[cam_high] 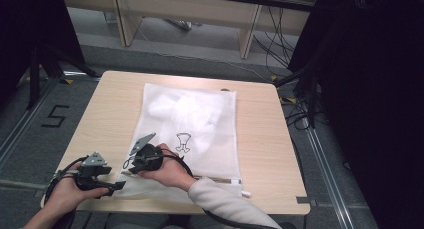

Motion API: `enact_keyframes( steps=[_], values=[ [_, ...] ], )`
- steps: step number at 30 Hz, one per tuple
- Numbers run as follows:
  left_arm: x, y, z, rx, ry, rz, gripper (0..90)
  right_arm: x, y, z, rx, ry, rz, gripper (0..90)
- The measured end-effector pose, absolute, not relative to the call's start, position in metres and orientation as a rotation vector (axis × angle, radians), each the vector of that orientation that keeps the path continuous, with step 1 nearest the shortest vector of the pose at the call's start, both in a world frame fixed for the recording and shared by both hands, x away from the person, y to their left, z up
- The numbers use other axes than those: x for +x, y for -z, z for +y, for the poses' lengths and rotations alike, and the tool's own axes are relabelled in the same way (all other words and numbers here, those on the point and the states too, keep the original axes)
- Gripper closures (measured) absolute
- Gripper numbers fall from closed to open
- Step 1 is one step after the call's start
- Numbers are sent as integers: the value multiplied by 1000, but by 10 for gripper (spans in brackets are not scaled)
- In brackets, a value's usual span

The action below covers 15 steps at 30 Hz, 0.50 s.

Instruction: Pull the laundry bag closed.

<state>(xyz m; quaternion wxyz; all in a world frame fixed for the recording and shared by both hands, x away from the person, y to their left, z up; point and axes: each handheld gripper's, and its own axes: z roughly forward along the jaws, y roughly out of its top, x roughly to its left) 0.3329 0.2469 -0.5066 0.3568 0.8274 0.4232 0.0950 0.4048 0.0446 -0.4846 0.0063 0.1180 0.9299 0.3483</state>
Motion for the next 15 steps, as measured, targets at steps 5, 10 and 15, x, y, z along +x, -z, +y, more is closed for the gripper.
enact_keyframes(
  steps=[5,10,15],
  values=[
    [333,506,247,2147,-242,1092,209,405,489,52,358,-1066,2930,722],
    [333,507,247,2132,-245,1088,210,406,494,57,361,-1062,2957,724],
    [333,507,247,2139,-244,1086,210,406,495,61,381,-1046,2984,740]
  ],
)
